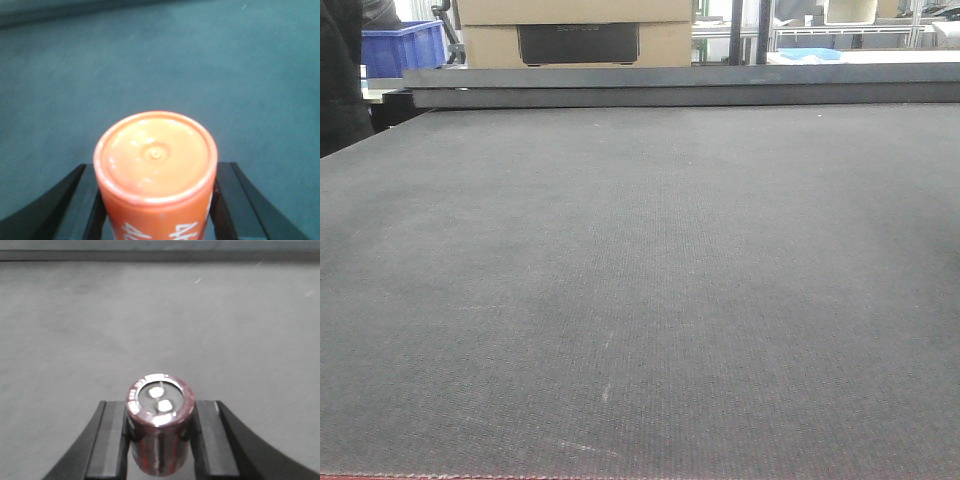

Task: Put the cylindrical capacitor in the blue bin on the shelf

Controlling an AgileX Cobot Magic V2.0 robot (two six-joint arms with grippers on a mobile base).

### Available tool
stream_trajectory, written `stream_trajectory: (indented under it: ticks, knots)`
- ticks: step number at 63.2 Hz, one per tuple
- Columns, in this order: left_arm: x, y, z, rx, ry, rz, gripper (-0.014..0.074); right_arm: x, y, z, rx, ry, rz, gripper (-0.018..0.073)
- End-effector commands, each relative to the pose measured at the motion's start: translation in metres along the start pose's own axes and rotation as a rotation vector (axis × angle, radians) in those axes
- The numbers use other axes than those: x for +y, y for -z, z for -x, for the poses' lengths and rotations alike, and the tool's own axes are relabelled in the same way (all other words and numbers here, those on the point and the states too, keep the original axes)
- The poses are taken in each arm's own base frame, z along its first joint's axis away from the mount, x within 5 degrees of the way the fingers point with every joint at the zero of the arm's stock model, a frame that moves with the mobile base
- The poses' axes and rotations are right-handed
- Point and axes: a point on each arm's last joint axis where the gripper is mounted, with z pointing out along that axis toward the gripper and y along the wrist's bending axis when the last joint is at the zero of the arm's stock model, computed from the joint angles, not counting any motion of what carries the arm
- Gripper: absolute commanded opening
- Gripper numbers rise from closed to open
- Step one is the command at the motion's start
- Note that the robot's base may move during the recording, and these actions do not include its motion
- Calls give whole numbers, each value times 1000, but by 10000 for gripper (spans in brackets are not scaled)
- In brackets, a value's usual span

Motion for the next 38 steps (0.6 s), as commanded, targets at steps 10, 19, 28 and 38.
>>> stream_trajectory:
  ticks: [10,19,28,38]
  knots:
    - [7,52,-10,-50,15,53,-111,13,11,-1,8,47,85,-162]
    - [8,63,-15,-48,70,52,-111,17,15,-4,21,73,111,-162]
    - [8,64,-16,-36,71,53,-111,18,16,-4,15,80,112,-162]
    - [8,64,-16,-36,71,53,-111,17,16,-3,9,80,112,-162]
